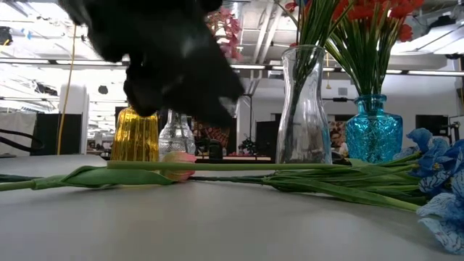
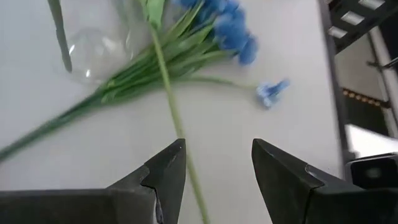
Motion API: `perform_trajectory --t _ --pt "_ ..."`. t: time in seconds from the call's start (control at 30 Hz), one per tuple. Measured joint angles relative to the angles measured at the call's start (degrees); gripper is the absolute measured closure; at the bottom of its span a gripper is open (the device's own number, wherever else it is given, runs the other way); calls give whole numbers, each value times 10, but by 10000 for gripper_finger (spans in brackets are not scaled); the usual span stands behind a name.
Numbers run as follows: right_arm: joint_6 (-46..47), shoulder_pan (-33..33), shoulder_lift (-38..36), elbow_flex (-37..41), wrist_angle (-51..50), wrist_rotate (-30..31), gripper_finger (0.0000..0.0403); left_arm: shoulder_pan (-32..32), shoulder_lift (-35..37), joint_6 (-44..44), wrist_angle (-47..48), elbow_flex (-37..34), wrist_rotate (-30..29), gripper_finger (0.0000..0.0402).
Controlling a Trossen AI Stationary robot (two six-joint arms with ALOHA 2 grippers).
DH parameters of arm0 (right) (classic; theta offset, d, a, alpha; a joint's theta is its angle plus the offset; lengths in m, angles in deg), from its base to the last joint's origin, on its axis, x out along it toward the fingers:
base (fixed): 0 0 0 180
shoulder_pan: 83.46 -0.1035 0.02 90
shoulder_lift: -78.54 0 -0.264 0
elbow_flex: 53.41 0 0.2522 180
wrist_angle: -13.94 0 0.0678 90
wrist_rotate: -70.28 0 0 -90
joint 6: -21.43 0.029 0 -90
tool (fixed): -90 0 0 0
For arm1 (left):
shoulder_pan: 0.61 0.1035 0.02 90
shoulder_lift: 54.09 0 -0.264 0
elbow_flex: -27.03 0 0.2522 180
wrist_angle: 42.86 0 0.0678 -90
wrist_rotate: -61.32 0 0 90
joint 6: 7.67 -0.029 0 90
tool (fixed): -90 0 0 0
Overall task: Sort flowers into vase by color
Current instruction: Put the right pink tulip into the yellow vase
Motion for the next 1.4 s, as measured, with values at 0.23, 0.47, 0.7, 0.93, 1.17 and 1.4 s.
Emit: perform_trajectory --t 0.23,0.47,0.7,0.93,1.17,1.4 --pt "0 0 0 0 0 0 226 7 -13 2 3 0 0 231" --pt "0 0 0 0 0 0 226 7 -26 12 14 -1 15 231" --pt "0 0 1 1 -6 0 226 7 -61 19 4 9 32 231" --pt "0 0 0 1 -4 0 226 11 -55 21 7 9 31 276" --pt "0 0 0 1 -4 1 226 11 -55 32 6 10 46 383" --pt "0 0 0 1 -4 1 226 9 -55 15 8 35 57 399"
